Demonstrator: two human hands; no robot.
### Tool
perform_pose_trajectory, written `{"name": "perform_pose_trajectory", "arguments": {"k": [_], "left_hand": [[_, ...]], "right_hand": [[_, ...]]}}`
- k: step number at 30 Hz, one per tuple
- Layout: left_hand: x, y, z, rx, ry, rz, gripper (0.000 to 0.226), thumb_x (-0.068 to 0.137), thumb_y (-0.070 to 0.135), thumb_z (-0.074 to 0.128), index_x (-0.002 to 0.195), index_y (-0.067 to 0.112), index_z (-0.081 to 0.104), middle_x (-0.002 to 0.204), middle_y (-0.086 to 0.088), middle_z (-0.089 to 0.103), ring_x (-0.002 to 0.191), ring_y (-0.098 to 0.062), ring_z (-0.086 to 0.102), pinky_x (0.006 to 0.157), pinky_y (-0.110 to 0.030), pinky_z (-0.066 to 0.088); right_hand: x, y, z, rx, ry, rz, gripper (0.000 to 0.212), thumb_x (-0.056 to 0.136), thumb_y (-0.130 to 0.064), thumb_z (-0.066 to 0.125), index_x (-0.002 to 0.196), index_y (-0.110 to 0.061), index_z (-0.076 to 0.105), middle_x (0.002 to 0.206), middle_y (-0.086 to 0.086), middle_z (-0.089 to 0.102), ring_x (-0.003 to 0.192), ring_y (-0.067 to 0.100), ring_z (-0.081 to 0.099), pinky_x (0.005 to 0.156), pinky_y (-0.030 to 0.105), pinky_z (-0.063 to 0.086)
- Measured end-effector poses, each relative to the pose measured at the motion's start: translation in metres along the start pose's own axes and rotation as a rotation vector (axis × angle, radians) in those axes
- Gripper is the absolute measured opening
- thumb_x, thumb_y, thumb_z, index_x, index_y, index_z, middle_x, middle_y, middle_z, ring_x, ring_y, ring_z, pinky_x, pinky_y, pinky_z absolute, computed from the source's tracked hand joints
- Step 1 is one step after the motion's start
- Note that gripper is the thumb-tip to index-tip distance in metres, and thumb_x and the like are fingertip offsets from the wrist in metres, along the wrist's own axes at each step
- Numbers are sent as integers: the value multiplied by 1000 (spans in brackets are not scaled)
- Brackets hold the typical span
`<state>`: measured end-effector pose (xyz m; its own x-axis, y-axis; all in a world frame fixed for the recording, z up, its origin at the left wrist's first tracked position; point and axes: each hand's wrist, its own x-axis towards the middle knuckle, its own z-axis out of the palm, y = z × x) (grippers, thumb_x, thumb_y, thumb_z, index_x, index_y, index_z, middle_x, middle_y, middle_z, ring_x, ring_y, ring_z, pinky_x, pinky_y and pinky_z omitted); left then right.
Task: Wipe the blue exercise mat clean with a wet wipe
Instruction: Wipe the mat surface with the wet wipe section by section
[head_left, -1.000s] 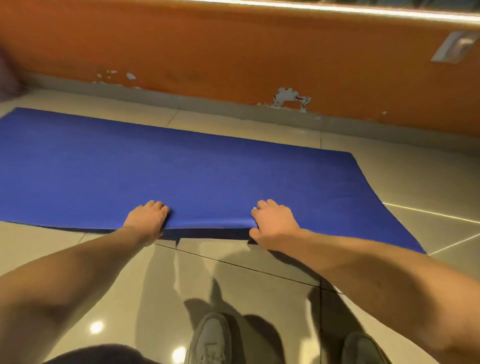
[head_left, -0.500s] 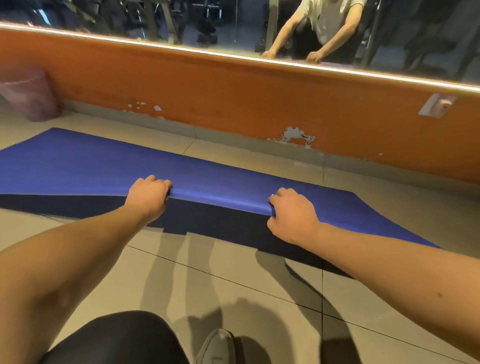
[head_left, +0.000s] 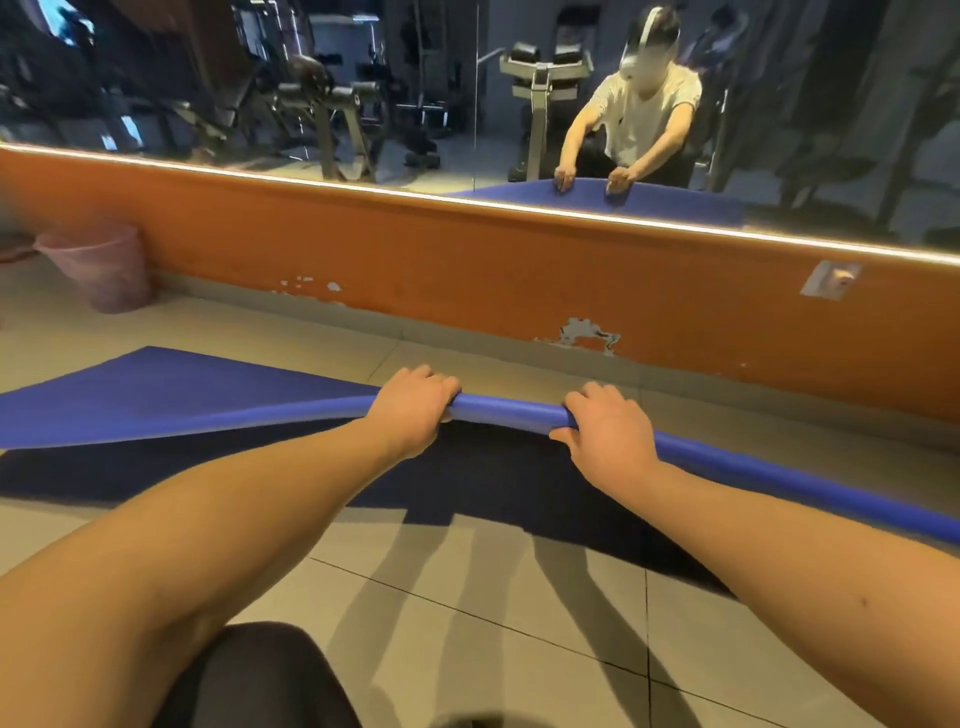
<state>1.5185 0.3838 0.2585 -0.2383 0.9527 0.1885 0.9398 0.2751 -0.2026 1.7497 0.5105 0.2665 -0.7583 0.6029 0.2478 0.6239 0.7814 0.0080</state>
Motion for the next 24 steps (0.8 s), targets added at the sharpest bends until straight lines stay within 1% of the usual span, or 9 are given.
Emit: {"name": "perform_pose_trajectory", "arguments": {"k": [4,8,9,11,13,15,17,20,24], "left_hand": [[-14,-13,-3,12,-113,3,20,96,26,59,114,22,52,111,-1,63,102,-25,53,73,-33,34],[-40,-71,23,66,-210,-193,45,89,38,67,126,21,49,120,-1,60,111,-25,54,87,-35,43],[-49,-85,32,78,-231,-235,44,89,38,66,125,21,48,119,-1,59,110,-25,54,86,-34,43],[-64,-108,49,59,-234,-299,32,93,39,62,117,22,49,110,1,60,99,-23,56,76,-32,43],[-70,-124,54,-8,-166,-338,19,98,41,56,105,24,50,93,4,57,82,-20,52,64,-32,40],[-60,-135,51,-75,-88,-350,13,100,36,52,98,24,49,86,3,54,77,-21,47,59,-33,33],[-46,-145,44,-148,-24,-367,8,100,29,50,97,22,52,91,-2,58,82,-26,48,61,-36,34],[-24,-160,38,-276,105,-328,9,100,24,52,102,18,58,99,-7,63,92,-31,51,68,-42,43],[1,-169,34,-429,241,-311,14,100,20,53,110,15,60,108,-9,64,100,-34,49,83,-45,40]], "right_hand": [[2,2,-2,22,-19,-2,25,102,-49,53,112,-26,60,103,-4,53,94,20,49,71,32,39],[13,-2,3,28,15,11,22,101,-48,55,109,-28,61,102,-5,55,94,19,51,67,32,39],[16,-1,4,39,19,28,21,101,-47,55,108,-28,61,102,-5,56,94,20,52,65,33,40],[22,2,5,78,21,66,18,100,-45,57,107,-28,63,101,-6,57,93,20,52,64,35,41],[28,3,4,114,29,94,18,100,-43,57,108,-29,63,100,-6,57,93,20,53,65,35,41],[35,5,0,132,35,119,18,101,-44,58,110,-29,63,100,-6,57,93,20,52,65,34,40],[42,6,-6,131,18,131,21,101,-45,58,112,-29,64,101,-5,58,95,21,53,67,35,41],[51,7,-13,119,22,154,25,100,-45,60,115,-26,65,104,-4,60,98,21,54,71,36,43],[64,-3,-18,15,36,216,28,99,-36,63,121,-19,64,114,3,62,105,25,53,87,39,47]]}}
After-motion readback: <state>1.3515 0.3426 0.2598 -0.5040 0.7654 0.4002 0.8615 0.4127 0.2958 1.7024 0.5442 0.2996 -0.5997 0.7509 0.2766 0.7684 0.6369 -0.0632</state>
